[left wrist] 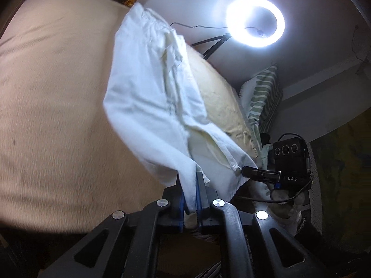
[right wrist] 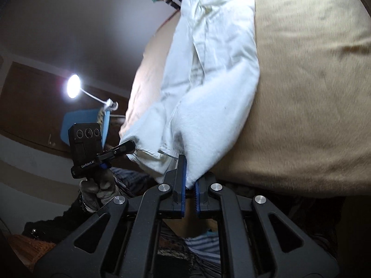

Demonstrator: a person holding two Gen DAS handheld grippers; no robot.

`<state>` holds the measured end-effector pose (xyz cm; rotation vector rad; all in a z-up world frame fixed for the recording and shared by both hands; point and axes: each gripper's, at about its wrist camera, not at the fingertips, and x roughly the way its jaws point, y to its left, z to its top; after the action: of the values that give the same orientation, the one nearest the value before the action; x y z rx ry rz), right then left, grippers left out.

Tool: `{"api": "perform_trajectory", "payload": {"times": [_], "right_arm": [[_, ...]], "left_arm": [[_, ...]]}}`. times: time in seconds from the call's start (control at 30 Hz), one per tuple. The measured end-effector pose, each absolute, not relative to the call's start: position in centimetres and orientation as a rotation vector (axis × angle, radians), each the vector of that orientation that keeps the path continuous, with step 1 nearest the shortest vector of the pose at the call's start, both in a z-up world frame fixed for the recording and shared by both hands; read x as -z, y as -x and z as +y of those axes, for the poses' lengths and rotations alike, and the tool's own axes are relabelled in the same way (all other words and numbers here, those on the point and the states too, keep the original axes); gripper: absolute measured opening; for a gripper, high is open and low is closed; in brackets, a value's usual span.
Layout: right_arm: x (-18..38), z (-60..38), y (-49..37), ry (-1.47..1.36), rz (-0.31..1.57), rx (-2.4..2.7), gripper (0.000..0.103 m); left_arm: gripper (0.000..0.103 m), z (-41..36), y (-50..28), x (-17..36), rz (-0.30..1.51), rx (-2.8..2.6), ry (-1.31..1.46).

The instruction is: Fold small clothes

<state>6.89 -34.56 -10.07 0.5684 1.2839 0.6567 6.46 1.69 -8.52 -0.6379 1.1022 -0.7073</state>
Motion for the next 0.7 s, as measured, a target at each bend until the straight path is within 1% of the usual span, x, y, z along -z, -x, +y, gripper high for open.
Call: {"api": "perform_trajectory", "payload": {"times": [0.23, 0.4, 0.7], "right_arm": [[7.3, -35.1, -10.0, -0.557, 1.218, -0.634, 0.007], [6.3, -35.2, -14.0, -0.554, 1.204, -0.618, 0.007], [7.9, -34.4, -20.7, -0.559, 1.235, -0.592, 0.007]], "left_arm": [[0.005, 2.0, -10.8, 6.1, 1.049, 0.704, 0.625], [0.005, 2.0, -14.1, 5.8, 1.032, 0.680, 0.614], [0.005, 2.1, -19.9, 7.2, 1.037, 0.604, 0.607]]}}
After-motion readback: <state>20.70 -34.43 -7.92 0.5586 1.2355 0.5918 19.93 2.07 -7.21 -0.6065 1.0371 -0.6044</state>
